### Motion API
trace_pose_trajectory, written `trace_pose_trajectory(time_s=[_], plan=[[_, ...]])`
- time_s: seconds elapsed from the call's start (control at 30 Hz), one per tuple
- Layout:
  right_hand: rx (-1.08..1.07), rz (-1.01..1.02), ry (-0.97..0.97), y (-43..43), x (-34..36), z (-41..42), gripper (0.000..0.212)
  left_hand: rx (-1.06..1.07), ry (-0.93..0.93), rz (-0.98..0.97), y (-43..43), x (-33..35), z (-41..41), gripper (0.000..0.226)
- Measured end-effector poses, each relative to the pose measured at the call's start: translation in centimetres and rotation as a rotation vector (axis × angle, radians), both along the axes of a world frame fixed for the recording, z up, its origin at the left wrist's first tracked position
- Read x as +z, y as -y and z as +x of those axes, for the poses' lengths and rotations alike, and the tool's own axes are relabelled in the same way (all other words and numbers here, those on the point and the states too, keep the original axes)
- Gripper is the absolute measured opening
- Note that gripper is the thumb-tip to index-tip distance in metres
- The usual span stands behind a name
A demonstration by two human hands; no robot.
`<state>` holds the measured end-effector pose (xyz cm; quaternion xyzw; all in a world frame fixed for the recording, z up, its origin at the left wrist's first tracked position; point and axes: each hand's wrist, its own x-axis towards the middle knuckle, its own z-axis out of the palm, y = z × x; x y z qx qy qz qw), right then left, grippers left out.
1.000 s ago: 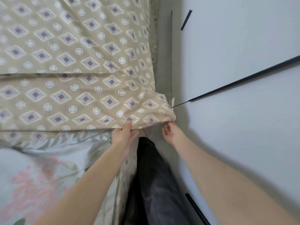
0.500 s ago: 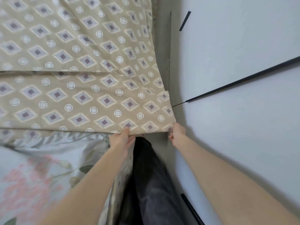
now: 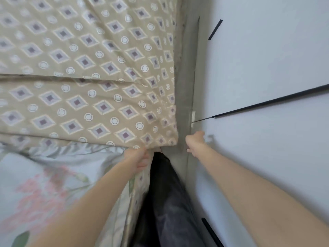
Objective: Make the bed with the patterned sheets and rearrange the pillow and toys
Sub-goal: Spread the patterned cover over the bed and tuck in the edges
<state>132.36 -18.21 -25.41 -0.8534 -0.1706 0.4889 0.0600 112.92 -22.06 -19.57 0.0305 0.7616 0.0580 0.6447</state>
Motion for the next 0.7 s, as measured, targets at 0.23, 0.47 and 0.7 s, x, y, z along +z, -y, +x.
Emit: trace_pose_trajectory(time_s=[0.23, 0.47, 0.7], plan=[[0.728, 0.501, -0.029, -6.4, 4.9, -8.2, 0.030, -0.429, -0.481, 0.486, -1.2, 3.2, -5.5, 0.018], [1.179, 0.636, 0.041, -13.1, 6.7, -18.0, 0.034, -0.760, -0.553, 0.505, -2.1, 2.4, -11.8, 0.058], [1.323, 0.676, 0.110, -15.5, 5.8, -23.2, 0.023, -0.783, -0.656, 0.449, -3.0, 0.6, -14.8, 0.069]])
